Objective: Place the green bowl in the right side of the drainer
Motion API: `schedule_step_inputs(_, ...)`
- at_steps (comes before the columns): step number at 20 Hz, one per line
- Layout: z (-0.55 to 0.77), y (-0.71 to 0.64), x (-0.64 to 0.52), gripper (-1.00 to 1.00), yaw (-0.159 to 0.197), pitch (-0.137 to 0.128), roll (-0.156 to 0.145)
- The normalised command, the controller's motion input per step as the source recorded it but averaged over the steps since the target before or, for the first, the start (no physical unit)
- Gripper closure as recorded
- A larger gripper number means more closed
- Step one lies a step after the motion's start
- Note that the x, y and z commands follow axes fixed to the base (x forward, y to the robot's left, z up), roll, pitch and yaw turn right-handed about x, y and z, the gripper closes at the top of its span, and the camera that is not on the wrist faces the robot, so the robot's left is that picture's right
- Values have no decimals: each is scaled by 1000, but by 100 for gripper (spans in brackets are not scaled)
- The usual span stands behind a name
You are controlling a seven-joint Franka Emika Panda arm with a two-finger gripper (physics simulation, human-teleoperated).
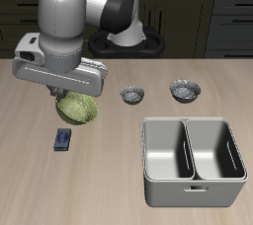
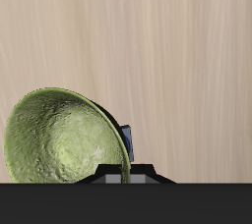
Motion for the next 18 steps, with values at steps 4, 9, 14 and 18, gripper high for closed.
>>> schedule_step_inputs(4,607,104,-196,100,-5,-59,-15)
schedule_step_inputs(9,377,87,-115,100,5,-50,5)
schedule_step_inputs(14,263,39,-89,100,40,-71,-7)
schedule_step_inputs(18,146,126,-46,100,15,-38,20)
